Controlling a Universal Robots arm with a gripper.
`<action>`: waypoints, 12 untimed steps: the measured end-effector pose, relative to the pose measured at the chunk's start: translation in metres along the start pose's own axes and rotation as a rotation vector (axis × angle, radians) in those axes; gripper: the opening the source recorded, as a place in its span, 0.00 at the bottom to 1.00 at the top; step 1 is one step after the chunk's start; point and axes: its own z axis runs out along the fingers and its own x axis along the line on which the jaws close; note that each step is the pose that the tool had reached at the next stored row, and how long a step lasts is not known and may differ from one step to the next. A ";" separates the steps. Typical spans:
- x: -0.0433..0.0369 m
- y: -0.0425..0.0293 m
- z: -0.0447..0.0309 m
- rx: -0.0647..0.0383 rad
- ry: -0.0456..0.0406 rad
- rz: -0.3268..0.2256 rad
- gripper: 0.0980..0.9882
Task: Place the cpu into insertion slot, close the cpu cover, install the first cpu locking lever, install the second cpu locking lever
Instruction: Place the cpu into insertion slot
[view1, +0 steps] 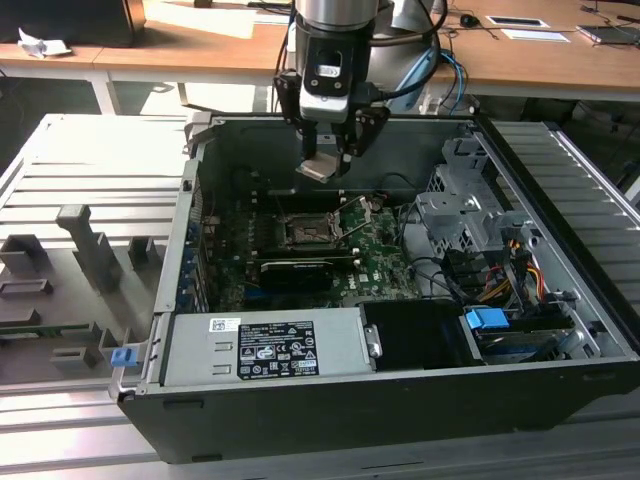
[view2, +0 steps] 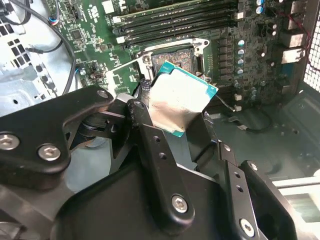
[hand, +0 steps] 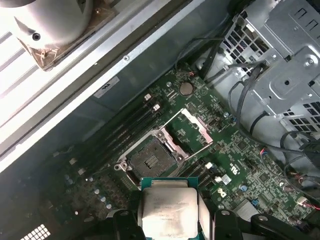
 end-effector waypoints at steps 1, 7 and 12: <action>0.0000 0.0000 0.0002 0.000 -0.0011 0.014 0.49; 0.0000 -0.0001 0.0016 -0.001 -0.0031 0.039 0.49; -0.0001 -0.0002 0.0033 -0.001 -0.0032 0.041 0.49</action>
